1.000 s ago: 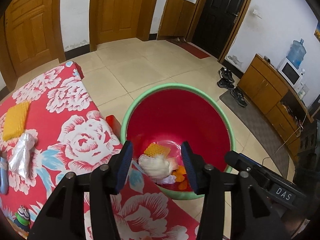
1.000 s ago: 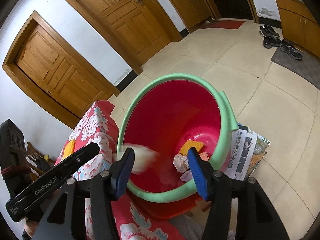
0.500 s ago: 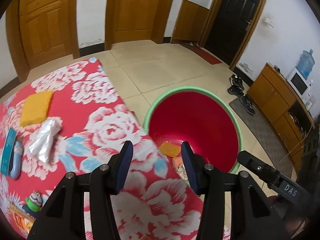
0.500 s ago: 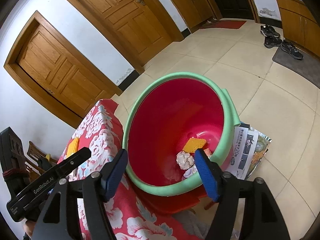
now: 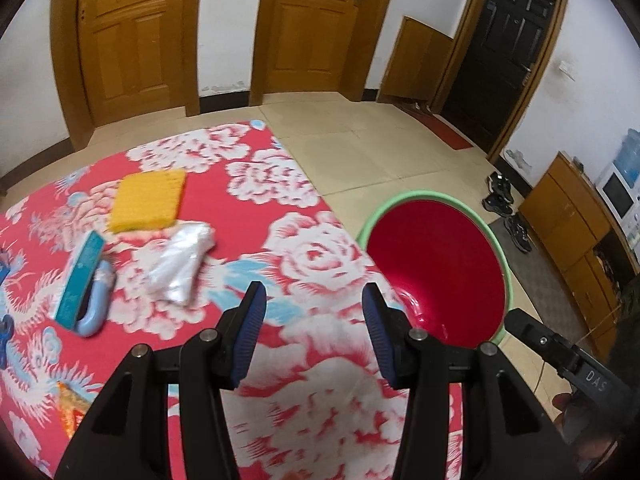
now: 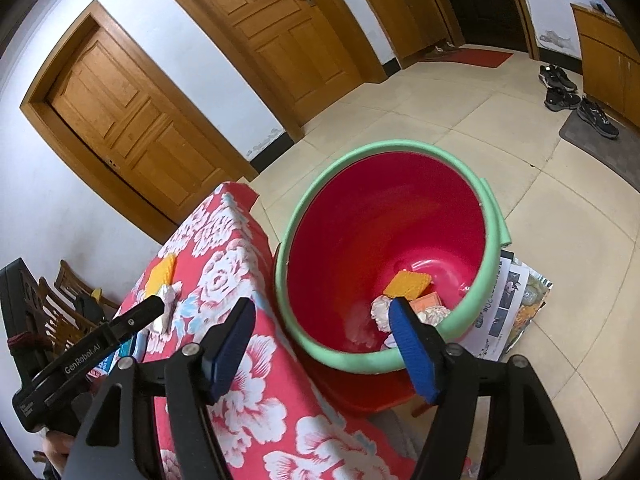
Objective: Collect trash
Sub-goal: 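Grasp the white medicine box with the left tool while the right tool moves to the clear bag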
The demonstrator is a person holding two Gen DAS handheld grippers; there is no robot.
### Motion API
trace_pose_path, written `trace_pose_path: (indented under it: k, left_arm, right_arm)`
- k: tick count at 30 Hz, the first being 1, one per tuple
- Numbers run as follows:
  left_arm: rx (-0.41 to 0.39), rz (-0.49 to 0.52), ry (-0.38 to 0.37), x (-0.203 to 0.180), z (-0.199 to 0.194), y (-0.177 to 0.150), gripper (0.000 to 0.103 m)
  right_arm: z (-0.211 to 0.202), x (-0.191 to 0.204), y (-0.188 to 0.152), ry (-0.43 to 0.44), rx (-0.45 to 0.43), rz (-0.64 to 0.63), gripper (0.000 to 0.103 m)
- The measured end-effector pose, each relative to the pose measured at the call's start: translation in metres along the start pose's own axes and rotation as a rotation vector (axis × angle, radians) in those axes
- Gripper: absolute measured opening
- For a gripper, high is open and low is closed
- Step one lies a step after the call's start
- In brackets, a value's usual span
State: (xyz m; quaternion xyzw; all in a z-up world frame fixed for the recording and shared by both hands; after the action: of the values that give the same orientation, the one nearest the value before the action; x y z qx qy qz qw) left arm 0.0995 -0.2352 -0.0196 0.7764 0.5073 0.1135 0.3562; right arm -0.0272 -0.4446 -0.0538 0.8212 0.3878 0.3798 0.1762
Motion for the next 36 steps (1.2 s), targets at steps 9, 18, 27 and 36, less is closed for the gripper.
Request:
trace_pose_path:
  k: [9, 18, 27, 36]
  left_arm:
    - [-0.028, -0.041, 0.058, 0.046, -0.021, 0.002, 0.05]
    - [-0.034, -0.1, 0.153, 0.119, -0.038, 0.004, 0.05]
    - [0.01, -0.161, 0.235, 0.181, -0.03, 0.003, 0.051]
    - [0.064, -0.216, 0.215, 0.208, -0.005, -0.006, 0.06]
  right_arm:
    - [-0.002, 0.031, -0.006, 0.011, -0.001, -0.07, 0.073]
    - [0.003, 0.067, -0.01, 0.03, 0.008, -0.121, 0.074]
    - [0.014, 0.105, -0.013, 0.043, 0.031, -0.184, 0.074]
    - [0.036, 0.138, -0.019, 0.043, 0.072, -0.233, 0.075]
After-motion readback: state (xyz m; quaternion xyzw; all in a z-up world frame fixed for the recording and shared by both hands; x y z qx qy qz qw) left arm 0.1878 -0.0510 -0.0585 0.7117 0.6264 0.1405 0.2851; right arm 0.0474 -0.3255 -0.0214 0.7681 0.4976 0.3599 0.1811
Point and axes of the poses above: each gripper's, at about its wrist camera, not at the fingertips, and z roughly the way its jaws point, x to its left, y to its top, the point moved 3 cm from there along z, roughly the way its jaws point, and after that the axes turned 3 degrees about -x, right-handed, at the moved point
